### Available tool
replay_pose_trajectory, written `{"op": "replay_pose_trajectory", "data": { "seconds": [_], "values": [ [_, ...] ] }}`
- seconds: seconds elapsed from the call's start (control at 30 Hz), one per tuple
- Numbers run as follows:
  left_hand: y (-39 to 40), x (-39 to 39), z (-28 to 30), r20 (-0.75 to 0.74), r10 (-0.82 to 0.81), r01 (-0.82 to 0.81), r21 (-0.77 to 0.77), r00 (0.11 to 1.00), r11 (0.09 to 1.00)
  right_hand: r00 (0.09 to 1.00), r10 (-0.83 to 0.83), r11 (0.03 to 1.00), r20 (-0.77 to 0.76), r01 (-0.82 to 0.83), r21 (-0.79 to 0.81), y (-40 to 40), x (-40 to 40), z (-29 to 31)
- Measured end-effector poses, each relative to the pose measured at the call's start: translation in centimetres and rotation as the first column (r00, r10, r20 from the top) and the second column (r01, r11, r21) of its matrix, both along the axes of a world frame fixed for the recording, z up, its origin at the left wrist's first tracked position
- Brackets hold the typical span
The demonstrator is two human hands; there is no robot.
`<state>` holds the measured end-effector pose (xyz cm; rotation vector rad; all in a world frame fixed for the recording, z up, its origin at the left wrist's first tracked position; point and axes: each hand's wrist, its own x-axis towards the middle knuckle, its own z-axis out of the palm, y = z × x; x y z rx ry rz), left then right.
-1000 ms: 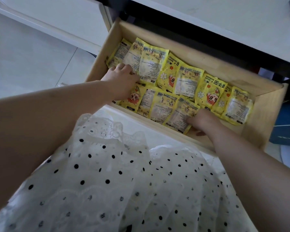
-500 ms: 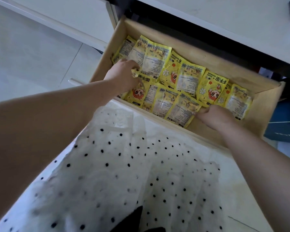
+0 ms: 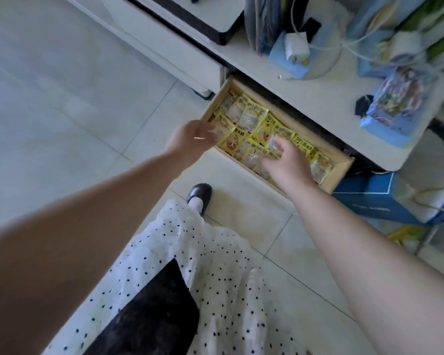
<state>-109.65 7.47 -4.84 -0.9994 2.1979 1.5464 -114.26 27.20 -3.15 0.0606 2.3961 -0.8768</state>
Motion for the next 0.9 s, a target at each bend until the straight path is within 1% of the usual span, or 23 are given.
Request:
{"op": "replay_pose_trajectory", "data": {
  "seconds": [0.13,0.27,0.37,0.43,0.57,0.67,0.77,0.9],
  "values": [
    [-0.6,5.7,6.8,0.009,0.089,-0.089,0.011,0.996,0.996,0.997,0.080,0.997,-0.013,-0.080,0.001,-1.3,3.2,6.8],
    [-0.9,12.6,12.5,-0.007,0.200,-0.199,0.037,0.980,0.979,0.981,0.191,0.981,-0.015,-0.191,-0.012,-3.4,6.8,12.1],
    [-1.2,18.2,15.4,0.011,0.311,-0.311,0.091,0.950,0.946,0.961,0.276,0.960,0.008,-0.275,-0.062,-5.4,10.0,14.8],
    [-1.6,22.2,16.9,0.027,0.405,-0.405,0.134,0.914,0.904,0.941,0.336,0.938,0.027,-0.332,-0.103,-7.0,12.7,16.0],
    [-3.0,30.7,19.2,0.032,0.599,-0.594,0.179,0.800,0.784,0.874,0.480,0.871,0.081,-0.463,-0.166,-10.9,19.4,17.8],
    [-4.3,37.8,20.3,0.017,0.733,-0.722,0.183,0.681,0.667,0.793,0.604,0.789,0.079,-0.582,-0.196,-14.4,24.8,18.7],
    [-5.2,45.8,21.2,0.015,0.847,-0.838,0.161,0.531,0.522,0.683,0.726,0.683,0.084,-0.702,-0.201,-17.8,31.0,19.4],
    [-5.4,56.8,21.9,0.009,0.947,-0.938,0.139,0.321,0.317,0.502,0.859,0.512,0.105,-0.833,-0.210,-22.2,40.1,20.2]
  ]
}}
